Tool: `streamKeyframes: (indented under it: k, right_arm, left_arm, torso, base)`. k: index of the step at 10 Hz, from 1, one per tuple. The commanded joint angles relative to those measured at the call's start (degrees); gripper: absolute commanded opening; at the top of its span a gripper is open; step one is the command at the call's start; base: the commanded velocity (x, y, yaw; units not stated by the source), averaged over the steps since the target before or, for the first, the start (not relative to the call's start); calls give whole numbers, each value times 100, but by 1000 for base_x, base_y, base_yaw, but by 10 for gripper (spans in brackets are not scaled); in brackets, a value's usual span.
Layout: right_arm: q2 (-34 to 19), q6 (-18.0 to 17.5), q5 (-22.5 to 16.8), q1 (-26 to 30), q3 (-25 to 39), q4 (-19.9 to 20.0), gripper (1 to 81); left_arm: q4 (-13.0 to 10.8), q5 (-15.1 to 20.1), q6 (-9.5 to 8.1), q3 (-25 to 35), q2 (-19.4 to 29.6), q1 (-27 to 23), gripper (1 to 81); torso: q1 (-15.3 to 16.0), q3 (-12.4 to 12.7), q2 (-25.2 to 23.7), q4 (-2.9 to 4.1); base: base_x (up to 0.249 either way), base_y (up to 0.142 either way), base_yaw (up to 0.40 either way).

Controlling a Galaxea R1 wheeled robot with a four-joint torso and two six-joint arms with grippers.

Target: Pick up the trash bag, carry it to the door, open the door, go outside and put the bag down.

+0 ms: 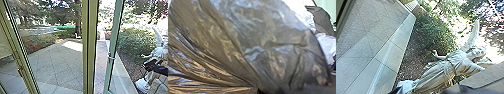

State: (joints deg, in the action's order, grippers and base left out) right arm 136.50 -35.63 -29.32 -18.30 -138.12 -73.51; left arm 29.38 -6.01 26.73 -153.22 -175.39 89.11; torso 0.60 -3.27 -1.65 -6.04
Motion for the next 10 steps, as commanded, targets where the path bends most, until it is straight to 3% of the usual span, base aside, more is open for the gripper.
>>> streamKeyframes:
  k: [1,8,10]
  right_arm:
    - [-164,74,-118,937,-355,-296,811]
    - [-182,197,321,954,-812,-321,811]
    - [-190,215,496,928,-1039,-392,811]
  left_arm:
    - [33,443,-2,38,-67,-179,10]
    - [42,434,-2,38,-76,-135,10]
    - [86,434,-2,38,-76,-117,10]
  torso:
    - [0,0,0,0]
    - [0,494,0,0]
    - [-4,447,-2,0]
  base:
    - [0,0,0]
    - [0,0,0]
    - [0,0,0]
